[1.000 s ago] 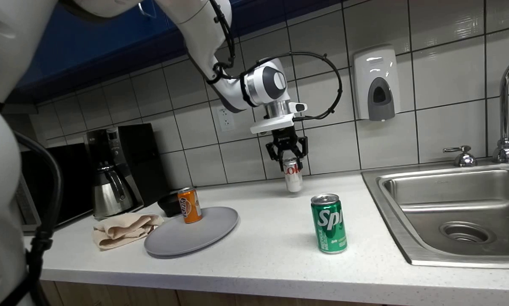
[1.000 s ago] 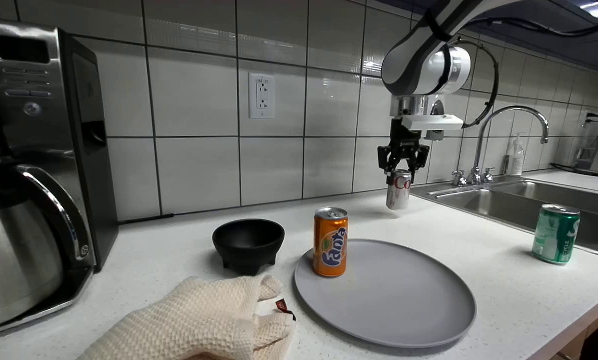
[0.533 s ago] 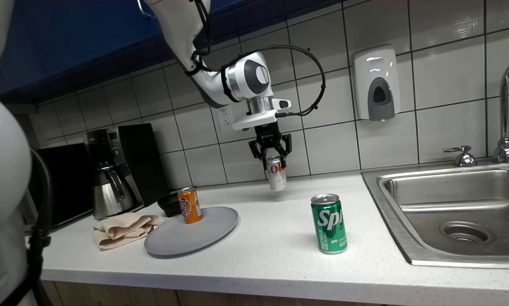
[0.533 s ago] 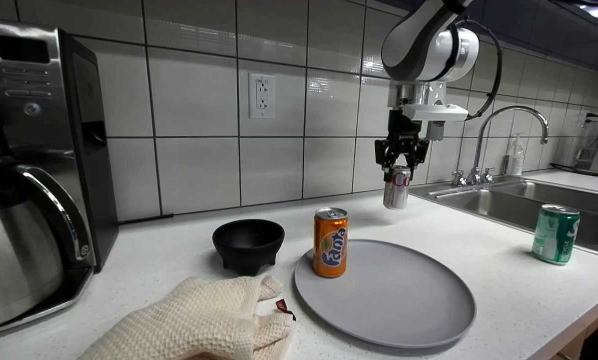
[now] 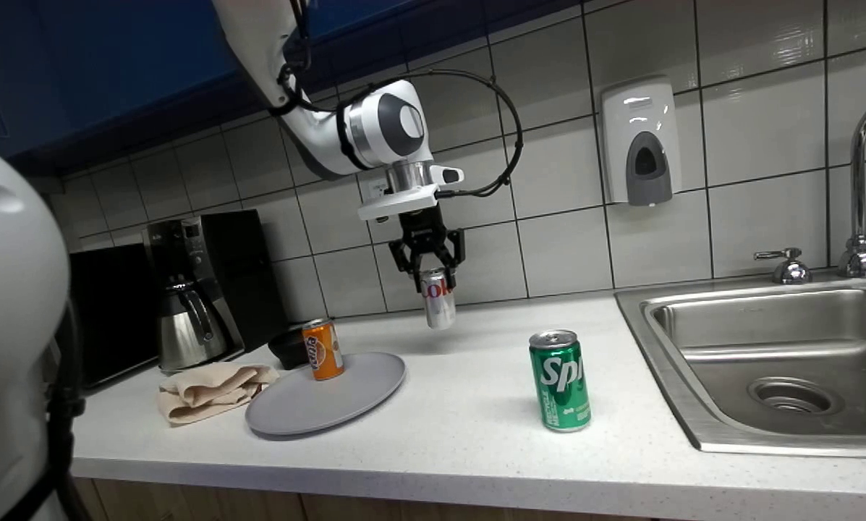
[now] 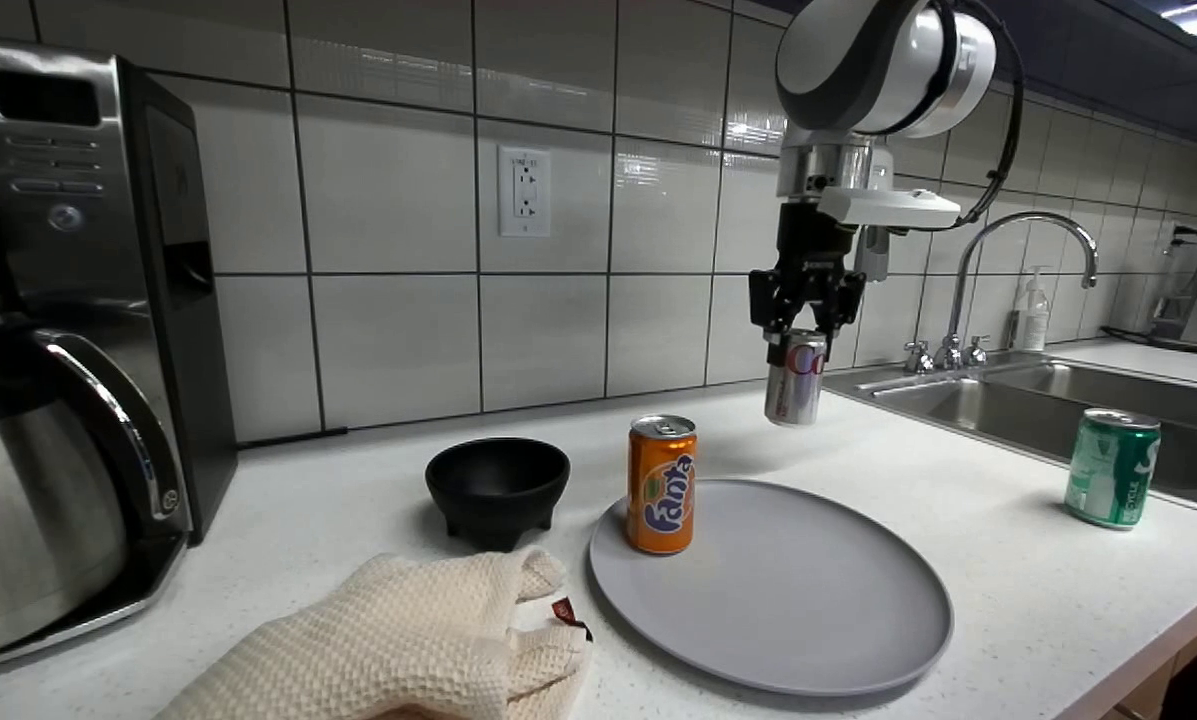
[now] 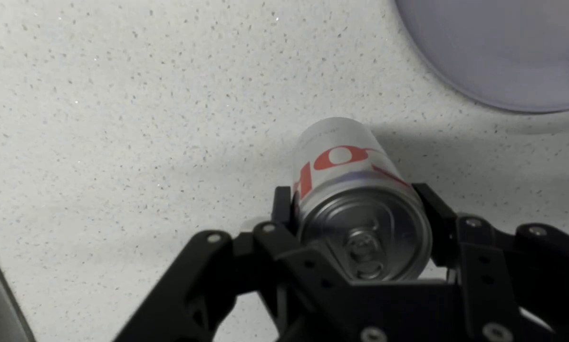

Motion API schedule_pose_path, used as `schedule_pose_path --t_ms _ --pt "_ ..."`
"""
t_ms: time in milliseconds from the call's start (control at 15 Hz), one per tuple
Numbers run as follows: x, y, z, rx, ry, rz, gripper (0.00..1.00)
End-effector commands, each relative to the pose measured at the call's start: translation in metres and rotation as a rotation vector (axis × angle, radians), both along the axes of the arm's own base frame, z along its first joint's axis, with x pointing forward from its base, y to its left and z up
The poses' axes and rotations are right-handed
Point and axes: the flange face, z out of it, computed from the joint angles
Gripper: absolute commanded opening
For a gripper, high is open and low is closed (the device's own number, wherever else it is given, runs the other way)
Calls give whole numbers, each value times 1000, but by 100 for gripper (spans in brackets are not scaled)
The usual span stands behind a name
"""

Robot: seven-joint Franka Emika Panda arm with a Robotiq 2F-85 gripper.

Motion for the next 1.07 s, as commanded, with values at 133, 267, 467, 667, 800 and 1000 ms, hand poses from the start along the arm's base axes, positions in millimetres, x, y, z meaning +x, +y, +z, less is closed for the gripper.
schedule_pose_path --t_ms 133,267,467,667,800,1000 --pt "-41 29 13 -3 -19 40 38" --pt "-50 38 13 -1 -17 58 38" --pt "-62 50 11 3 -11 81 38" --pt "-71 61 9 2 -3 105 38" --pt "-76 68 6 -4 2 122 38" --pt "-86 76 -2 -6 10 141 38"
